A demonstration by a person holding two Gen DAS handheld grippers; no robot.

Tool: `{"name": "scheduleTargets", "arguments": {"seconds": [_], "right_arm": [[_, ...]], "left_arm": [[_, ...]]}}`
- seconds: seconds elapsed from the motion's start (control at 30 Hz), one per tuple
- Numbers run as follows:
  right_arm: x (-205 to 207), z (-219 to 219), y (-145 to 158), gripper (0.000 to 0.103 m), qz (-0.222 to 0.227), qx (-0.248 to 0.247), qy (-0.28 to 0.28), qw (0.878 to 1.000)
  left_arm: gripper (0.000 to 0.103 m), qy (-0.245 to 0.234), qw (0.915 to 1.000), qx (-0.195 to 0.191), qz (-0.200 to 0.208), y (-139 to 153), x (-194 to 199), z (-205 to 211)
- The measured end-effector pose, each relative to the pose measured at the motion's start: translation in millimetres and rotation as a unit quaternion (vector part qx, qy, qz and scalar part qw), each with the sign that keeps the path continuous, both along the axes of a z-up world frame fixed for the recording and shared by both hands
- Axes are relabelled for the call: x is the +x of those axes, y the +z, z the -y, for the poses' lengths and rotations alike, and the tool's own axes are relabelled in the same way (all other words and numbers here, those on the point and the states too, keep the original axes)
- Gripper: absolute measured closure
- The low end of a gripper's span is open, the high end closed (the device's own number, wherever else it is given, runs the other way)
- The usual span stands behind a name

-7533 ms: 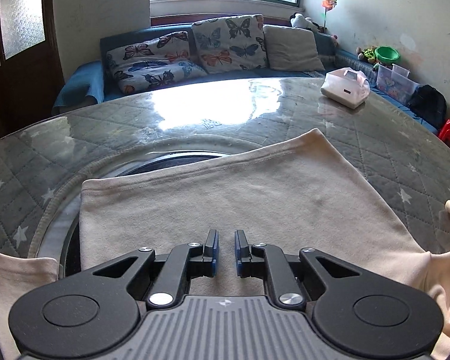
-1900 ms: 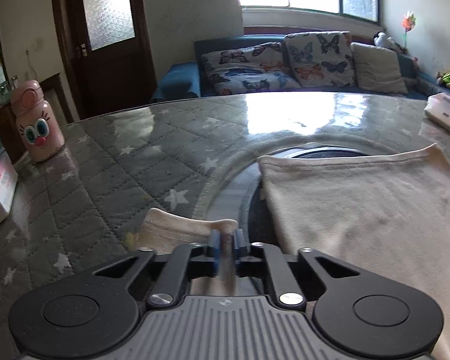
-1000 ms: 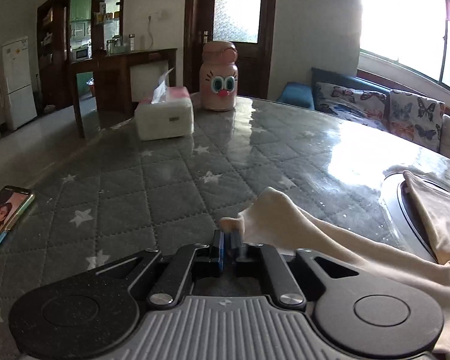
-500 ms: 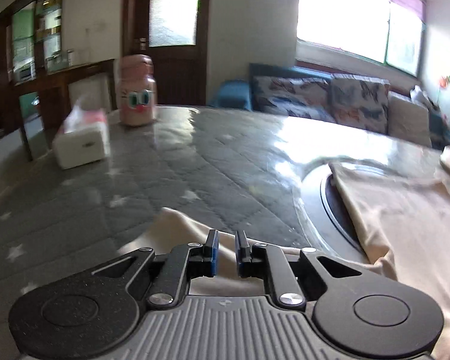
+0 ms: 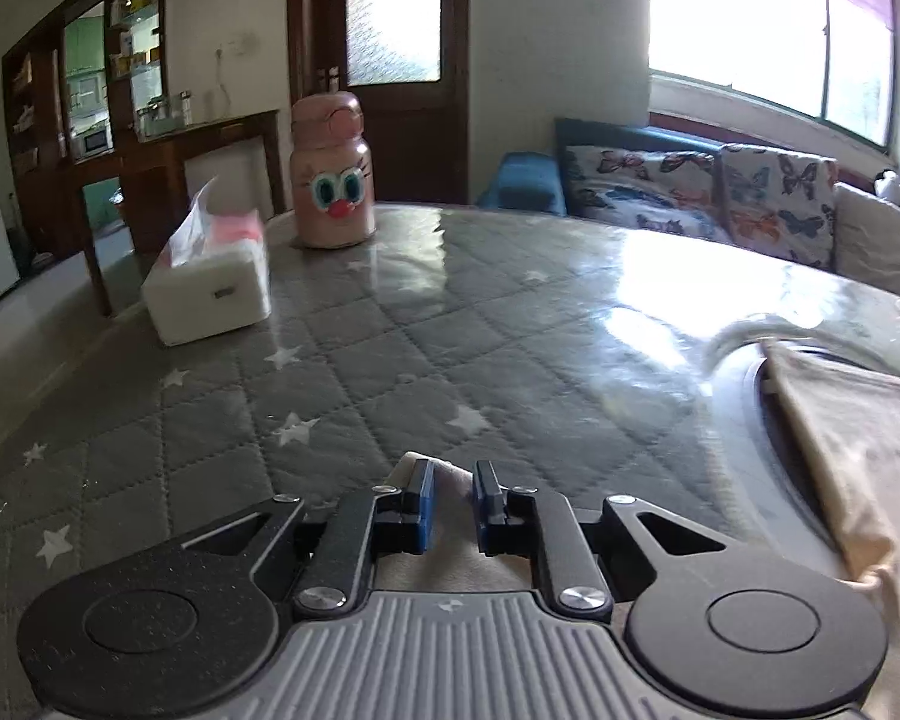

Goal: Fold clothes

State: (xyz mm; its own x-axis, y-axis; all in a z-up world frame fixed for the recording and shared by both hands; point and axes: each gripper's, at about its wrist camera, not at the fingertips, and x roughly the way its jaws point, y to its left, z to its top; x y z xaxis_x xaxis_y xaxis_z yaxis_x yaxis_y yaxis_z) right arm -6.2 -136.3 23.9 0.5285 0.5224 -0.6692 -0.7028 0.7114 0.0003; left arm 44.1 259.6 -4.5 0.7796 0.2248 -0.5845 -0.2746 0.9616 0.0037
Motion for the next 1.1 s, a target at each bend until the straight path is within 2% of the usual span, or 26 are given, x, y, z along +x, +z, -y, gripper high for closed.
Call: {"name": "scheduleTargets", "arguments": {"seconds": [0.27,0.37,0.5,0.7,0.93,1.03,1.1], "right_arm": [[0,-23,-3,0.029,-0.001,0.008,0.022,1.0],[-3,-32,-9,0.029,-0.006,-0.001,0.037,0.999],[-14,-37,-12,0.029,-0.007,-0.01,0.057,0.998],[-25,-43,-6,0.029,-0.001,-0.005,0.084,0.996],[-30,-60,-20,0.029,-0.043,-0.007,0.125,0.991],[-43,-59,-21,0.028,-0.034,-0.019,0.139,0.989],[-46,-54,-16,0.028,-0.035,-0.009,0.14,0.989]], "left_arm": [[0.087,-0.108,0.9941,-0.002,0.004,1,-24,67],[0.087,-0.115,0.9931,0.017,-0.007,-8,-26,79],[0.083,-0.101,0.9944,0.03,-0.007,-11,-32,75],[0.083,-0.068,0.9973,0.026,-0.011,-9,-40,55],[0.083,-0.054,0.9981,0.027,-0.011,-8,-50,45],[0.082,-0.04,0.9989,0.023,-0.012,-7,-52,37],[0.082,-0.03,0.9994,0.013,-0.014,-4,-53,34]]}}
